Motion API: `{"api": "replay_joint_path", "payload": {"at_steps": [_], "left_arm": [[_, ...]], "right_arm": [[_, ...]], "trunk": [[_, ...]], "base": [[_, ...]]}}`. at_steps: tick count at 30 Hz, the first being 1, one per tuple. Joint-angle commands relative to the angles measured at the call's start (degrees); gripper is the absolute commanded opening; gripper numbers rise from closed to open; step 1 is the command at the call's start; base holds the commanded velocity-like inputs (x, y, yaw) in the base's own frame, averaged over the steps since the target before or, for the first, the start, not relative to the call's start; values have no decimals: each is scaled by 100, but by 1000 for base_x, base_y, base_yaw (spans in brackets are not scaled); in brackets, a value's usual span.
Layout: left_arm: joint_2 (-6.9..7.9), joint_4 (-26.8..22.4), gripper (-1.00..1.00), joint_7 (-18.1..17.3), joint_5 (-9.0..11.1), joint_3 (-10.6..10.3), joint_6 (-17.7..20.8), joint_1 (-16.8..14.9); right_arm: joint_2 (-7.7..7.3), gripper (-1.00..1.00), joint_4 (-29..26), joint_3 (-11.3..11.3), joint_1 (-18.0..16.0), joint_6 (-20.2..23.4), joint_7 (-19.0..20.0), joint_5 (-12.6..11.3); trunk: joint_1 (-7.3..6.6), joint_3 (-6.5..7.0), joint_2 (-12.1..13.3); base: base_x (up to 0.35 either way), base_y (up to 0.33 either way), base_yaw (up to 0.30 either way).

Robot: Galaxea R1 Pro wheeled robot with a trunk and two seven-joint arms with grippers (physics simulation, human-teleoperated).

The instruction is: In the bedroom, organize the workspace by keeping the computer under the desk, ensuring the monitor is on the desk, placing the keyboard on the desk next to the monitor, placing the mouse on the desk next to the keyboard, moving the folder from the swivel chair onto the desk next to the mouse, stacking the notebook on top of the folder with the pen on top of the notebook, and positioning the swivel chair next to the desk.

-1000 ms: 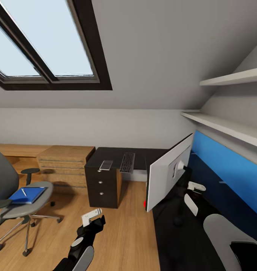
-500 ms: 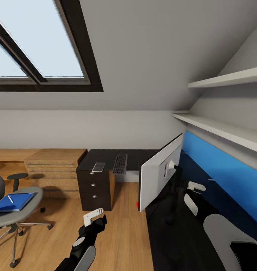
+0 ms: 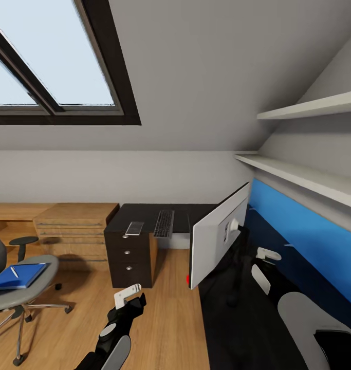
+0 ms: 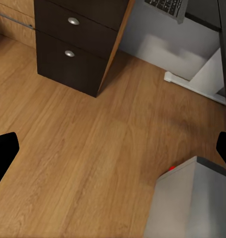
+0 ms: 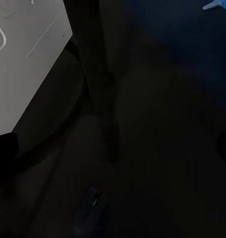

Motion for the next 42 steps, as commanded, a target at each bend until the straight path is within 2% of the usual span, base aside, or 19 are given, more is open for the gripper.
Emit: {"api": "replay_joint_path", "payload": {"at_steps": [1,42], "left_arm": [[5,-8,100,41,20,-15,19,-4],[5,-13,100,41,16,-13,22,-7]], "right_arm": [[-1,100,-13,6,1,33,-23,-23],[3,100,19,55,1,33,-8,-8]], "trunk": [[25,-21,-46],[925,-757,-1691]], "base": [[0,0,0],[0,0,0]]}}
